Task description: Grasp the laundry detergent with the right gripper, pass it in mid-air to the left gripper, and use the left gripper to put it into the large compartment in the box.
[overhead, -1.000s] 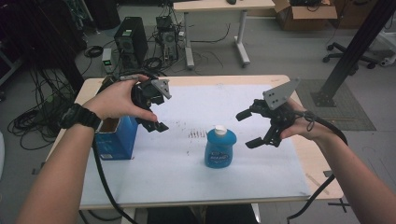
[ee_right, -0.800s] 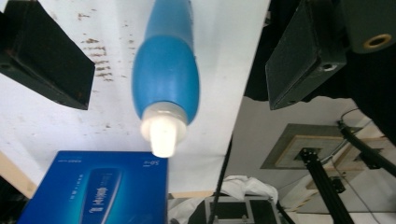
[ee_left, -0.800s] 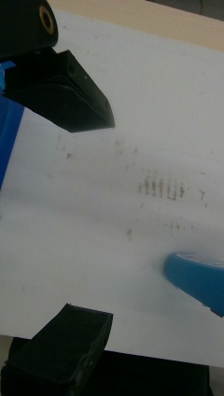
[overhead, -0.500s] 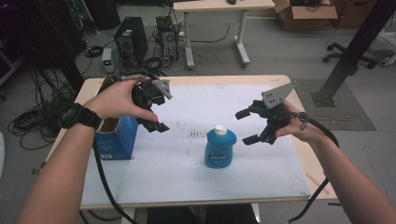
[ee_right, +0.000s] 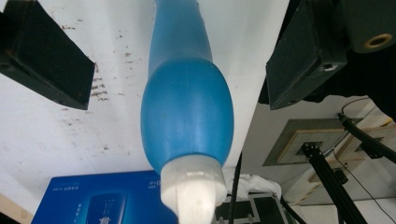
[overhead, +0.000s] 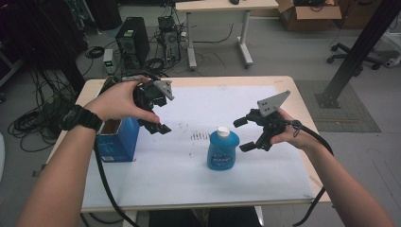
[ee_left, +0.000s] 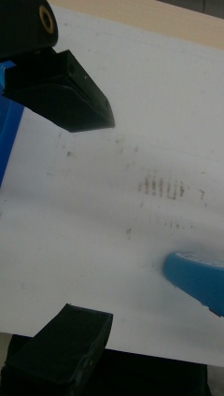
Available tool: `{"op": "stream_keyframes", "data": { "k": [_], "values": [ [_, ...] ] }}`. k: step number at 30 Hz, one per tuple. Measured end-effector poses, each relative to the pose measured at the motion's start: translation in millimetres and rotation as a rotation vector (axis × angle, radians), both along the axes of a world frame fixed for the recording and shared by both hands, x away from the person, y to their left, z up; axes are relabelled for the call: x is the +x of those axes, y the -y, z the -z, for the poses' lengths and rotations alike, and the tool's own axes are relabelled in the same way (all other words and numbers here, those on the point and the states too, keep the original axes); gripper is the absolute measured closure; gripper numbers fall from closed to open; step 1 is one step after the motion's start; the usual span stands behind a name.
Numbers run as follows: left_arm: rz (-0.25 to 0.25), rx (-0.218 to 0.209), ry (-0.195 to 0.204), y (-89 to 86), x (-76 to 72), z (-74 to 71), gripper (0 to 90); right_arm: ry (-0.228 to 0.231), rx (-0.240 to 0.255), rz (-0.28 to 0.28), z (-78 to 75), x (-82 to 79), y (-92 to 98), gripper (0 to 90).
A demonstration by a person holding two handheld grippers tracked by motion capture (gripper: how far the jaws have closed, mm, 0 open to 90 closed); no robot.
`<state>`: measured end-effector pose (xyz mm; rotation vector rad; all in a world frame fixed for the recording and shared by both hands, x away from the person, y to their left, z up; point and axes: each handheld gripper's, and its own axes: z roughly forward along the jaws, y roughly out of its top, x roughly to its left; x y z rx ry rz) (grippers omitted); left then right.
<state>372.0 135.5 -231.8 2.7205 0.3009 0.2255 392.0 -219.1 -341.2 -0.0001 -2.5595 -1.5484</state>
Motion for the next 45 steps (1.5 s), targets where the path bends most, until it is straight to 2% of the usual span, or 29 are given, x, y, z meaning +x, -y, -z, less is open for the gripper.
{"op": "stream_keyframes", "data": {
  "k": [8, 15, 21, 29, 45],
  "values": [
    [0.000, 0.001, -0.001, 0.5, 0.3, 0.3, 7.7, -0.015, -0.004, 0.000, 12.9, -1.1, -7.1, 8.6],
    [0.001, -0.003, 0.003, 1.0, 0.8, 0.6, 7.7, -0.024, 0.020, 0.002, 21.4, -1.4, -12.0, 9.1],
    [0.000, -0.003, 0.004, 0.9, 0.2, 0.4, 7.7, -0.031, 0.020, -0.008, 31.6, -3.7, -23.9, 9.2],
    [0.001, -0.008, 0.006, 1.2, -0.8, 0.0, 7.7, -0.029, 0.026, -0.001, 35.2, -4.6, -32.9, 9.6],
    [0.005, -0.012, 0.009, 1.2, -0.9, -0.6, 7.8, -0.017, -0.001, 0.007, 40.0, -5.1, -43.2, 14.4]
  ]
}}
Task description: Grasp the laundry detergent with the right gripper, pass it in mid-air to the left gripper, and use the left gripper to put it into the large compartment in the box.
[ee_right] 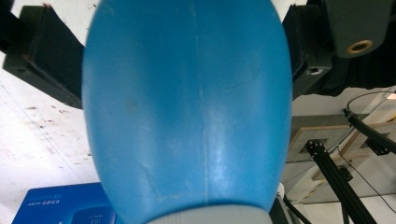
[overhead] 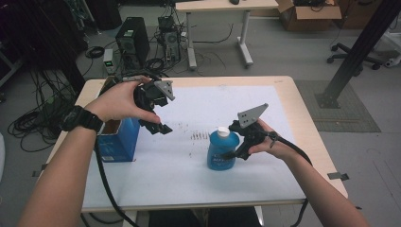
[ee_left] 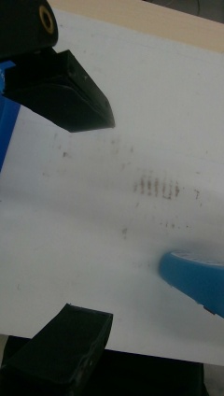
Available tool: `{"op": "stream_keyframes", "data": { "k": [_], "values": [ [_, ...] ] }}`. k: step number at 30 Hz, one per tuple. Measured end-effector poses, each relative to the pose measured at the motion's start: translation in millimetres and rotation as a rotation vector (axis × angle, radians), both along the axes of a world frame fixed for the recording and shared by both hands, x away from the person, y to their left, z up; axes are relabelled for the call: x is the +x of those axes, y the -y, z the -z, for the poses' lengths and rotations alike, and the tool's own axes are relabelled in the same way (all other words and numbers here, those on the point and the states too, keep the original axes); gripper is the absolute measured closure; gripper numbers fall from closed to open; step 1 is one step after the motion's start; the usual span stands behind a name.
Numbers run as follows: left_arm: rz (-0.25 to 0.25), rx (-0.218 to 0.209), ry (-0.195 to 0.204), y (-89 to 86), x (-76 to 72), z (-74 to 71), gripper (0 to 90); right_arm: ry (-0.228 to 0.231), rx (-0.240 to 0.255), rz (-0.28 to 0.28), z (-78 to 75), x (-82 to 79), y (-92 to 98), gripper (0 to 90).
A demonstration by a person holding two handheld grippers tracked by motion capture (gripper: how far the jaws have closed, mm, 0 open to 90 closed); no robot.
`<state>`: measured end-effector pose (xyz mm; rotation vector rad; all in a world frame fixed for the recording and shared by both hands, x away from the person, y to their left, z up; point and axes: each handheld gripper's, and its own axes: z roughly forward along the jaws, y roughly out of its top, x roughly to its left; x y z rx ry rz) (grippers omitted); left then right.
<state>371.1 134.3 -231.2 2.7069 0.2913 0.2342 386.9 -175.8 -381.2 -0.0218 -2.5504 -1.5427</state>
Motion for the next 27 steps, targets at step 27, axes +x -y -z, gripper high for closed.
{"op": "stream_keyframes", "data": {
  "k": [27],
  "values": [
    [0.000, -0.002, -0.003, -1.0, -1.4, -0.9, 8.2, 0.005, -0.001, -0.004, 0.4, -1.3, 1.1, 23.8]
  ]
}}
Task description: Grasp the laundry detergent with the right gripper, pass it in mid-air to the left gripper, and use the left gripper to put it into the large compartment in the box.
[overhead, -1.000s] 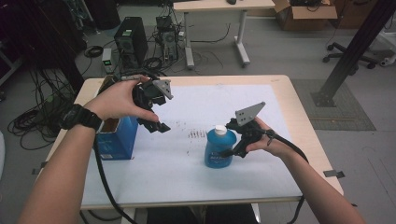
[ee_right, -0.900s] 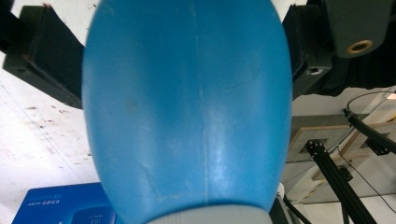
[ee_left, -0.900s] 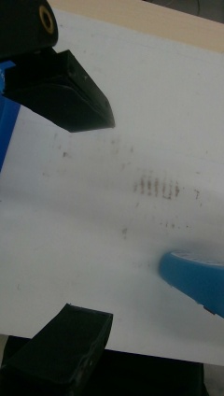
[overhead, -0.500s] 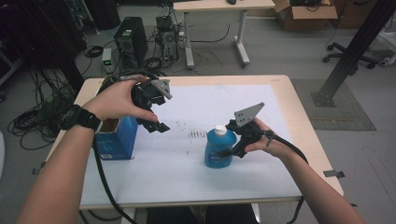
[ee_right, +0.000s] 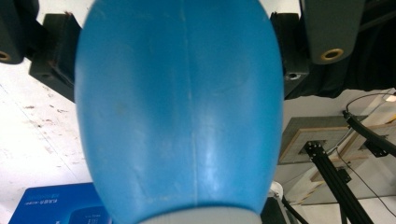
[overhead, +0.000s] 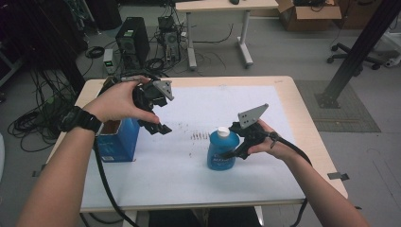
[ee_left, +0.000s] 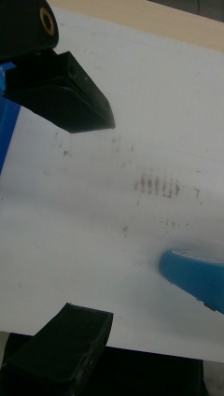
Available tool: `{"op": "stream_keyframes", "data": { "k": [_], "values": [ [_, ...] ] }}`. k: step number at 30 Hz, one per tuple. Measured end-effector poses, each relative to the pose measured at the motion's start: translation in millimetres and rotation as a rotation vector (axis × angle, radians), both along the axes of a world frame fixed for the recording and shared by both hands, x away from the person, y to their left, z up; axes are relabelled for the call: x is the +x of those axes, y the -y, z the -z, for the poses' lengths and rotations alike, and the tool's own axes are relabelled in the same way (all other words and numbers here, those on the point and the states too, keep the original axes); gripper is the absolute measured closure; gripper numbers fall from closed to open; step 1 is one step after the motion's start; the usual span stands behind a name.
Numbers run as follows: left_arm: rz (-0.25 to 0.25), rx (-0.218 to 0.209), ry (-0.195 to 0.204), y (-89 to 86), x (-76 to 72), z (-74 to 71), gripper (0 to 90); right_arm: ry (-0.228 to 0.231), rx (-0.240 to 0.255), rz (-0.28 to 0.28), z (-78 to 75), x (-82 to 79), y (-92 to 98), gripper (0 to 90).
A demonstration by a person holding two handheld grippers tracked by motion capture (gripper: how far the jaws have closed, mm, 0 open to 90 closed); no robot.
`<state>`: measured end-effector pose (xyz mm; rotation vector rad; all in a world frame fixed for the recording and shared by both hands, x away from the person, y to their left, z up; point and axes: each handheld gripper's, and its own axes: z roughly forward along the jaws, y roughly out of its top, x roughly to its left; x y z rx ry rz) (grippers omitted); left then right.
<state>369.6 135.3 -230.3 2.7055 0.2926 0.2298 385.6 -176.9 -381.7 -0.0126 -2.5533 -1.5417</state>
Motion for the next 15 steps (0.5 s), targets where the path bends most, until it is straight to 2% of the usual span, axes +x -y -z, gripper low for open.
{"op": "stream_keyframes", "data": {
  "k": [15],
  "values": [
    [0.000, -0.002, -0.002, 0.5, 0.2, 0.4, 8.3, 0.001, 0.005, 0.001, 0.3, -0.2, 1.5, 27.4]
  ]
}}
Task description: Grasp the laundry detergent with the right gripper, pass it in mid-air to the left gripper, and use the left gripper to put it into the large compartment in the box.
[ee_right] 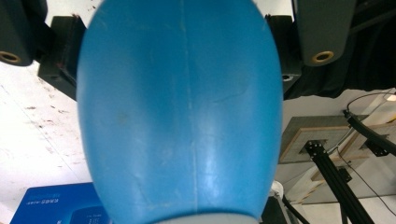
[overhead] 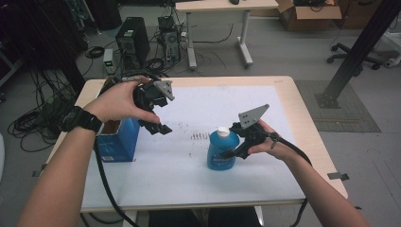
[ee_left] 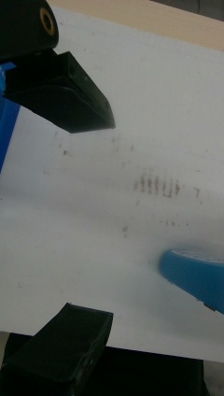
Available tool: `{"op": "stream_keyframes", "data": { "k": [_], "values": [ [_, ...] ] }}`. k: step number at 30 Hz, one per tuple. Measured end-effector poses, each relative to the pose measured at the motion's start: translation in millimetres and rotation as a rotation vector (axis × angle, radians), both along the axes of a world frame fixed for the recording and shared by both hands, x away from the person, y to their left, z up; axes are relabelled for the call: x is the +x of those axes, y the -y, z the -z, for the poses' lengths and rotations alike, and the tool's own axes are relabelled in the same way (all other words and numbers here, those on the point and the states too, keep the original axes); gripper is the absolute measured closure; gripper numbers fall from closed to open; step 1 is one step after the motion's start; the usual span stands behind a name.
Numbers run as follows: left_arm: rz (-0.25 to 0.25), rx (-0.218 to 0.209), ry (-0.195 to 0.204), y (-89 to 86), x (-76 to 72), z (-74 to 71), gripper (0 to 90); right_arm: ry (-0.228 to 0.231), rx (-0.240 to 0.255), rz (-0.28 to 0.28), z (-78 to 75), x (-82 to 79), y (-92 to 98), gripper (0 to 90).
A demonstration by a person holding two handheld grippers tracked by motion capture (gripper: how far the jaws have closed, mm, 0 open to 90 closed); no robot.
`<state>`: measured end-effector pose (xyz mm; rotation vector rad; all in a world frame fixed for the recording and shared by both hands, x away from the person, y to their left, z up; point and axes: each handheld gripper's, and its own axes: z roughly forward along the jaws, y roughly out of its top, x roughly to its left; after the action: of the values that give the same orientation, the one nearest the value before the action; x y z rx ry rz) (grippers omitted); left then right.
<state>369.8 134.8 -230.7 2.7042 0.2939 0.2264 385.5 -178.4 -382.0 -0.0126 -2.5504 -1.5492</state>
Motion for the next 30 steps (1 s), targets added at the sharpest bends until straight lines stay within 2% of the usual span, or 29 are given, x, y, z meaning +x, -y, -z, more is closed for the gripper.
{"op": "stream_keyframes", "data": {
  "k": [9, 16, 22, 30],
  "values": [
    [0.003, -0.001, -0.001, 0.5, 0.7, 0.1, 8.4, -0.001, 0.001, 0.001, 0.7, 1.1, 0.9, 33.7],
    [0.005, -0.004, 0.004, 1.2, 0.7, -0.1, 8.4, 0.015, -0.008, -0.009, -0.4, -0.1, 0.3, 40.5],
    [0.005, -0.007, 0.008, 0.3, -0.4, -1.5, 8.6, 0.029, -0.014, 0.003, -2.8, -0.3, 1.1, 42.2],
    [0.001, -0.013, 0.012, -1.8, -1.9, -4.0, 9.2, 0.021, -0.036, 0.016, -8.9, 0.1, -4.1, 43.1]
  ]
}}
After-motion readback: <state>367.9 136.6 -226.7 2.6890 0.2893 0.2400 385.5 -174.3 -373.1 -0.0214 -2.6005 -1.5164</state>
